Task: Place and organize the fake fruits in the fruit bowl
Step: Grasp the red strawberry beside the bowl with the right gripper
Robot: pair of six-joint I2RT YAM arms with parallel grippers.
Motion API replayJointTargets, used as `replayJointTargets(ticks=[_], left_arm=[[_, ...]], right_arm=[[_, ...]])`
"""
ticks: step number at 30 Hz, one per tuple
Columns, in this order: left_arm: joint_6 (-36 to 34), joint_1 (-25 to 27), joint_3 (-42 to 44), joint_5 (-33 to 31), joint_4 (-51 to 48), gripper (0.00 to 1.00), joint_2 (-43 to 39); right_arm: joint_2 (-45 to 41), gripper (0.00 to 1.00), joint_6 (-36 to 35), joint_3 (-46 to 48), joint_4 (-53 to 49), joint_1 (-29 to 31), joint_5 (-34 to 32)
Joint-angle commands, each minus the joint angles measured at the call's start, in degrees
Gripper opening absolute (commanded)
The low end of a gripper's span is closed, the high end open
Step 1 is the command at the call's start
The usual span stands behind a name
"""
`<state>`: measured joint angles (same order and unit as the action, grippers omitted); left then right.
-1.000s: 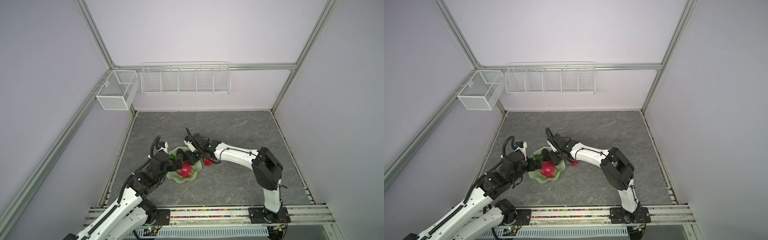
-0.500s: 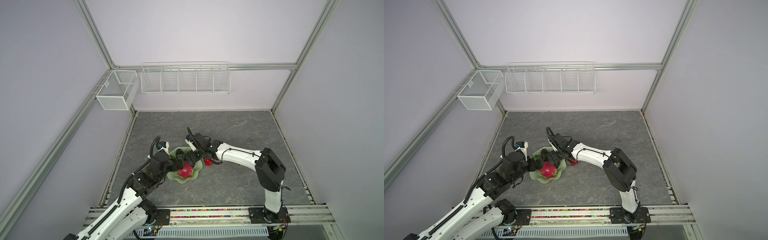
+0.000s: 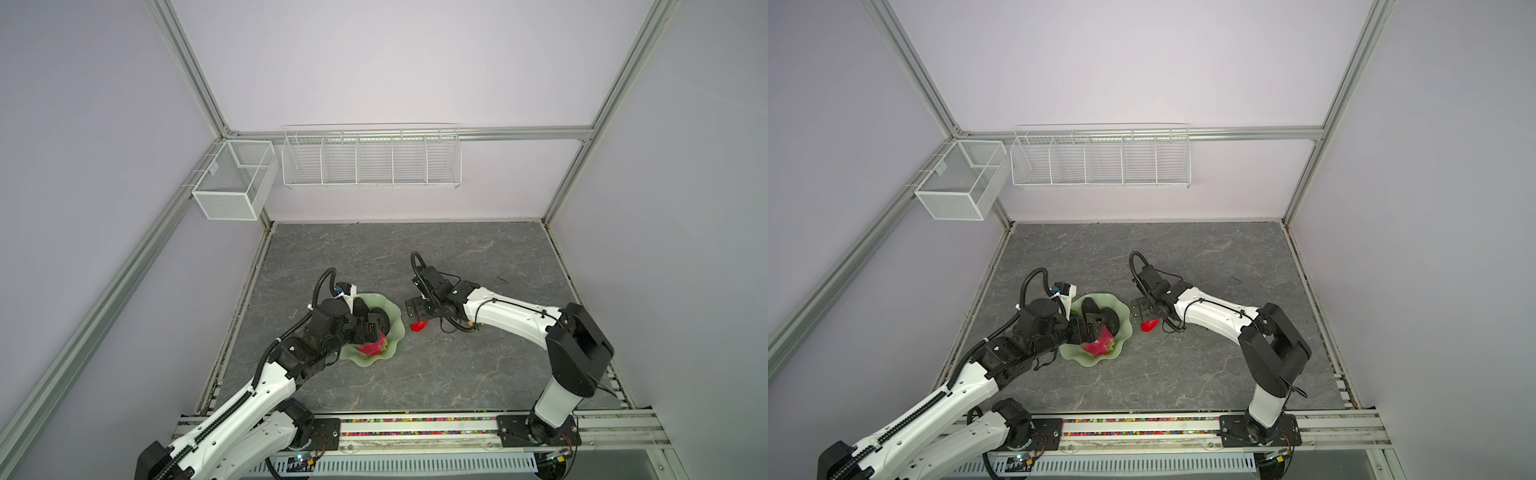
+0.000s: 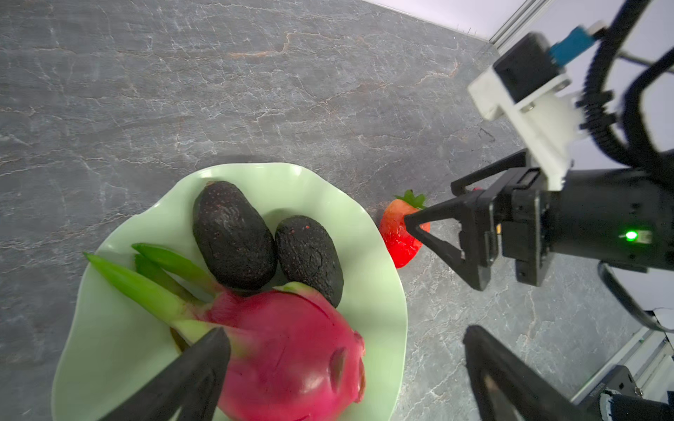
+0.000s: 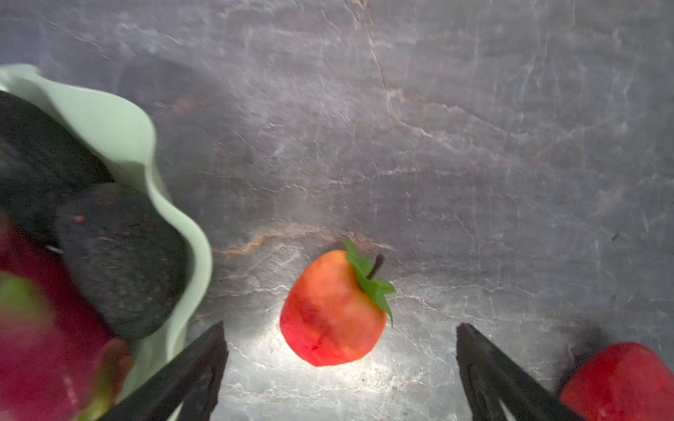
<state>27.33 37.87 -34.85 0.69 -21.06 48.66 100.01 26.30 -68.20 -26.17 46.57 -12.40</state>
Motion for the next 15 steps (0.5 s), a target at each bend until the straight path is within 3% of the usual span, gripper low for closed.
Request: replayJointTargets(ticks=[1,4,8,15], left_arm=[[-0.37,-0.27,0.82,0.94,1.38,1.0,-0.28],[-0.33,-0.25,1.1,0.6,1.27,1.0,-0.4],[-0.04,-0.25,1.22,0.32,1.15,0.99,-0.67],[0.1,-0.23,1.54,0.45,2.18,1.0,0.15]], right_arm=[[1.56,0.99,2.48,0.35,0.47,0.0,0.51],[3.62,0.98,2.61,-1.32,0.09,-0.28,0.92],[6.01,0.87,3.91,-2.2,-0.8,-0.81,1.35],[7.56,0.86,4.76,-1.93,-1.26,-1.26,2.3]])
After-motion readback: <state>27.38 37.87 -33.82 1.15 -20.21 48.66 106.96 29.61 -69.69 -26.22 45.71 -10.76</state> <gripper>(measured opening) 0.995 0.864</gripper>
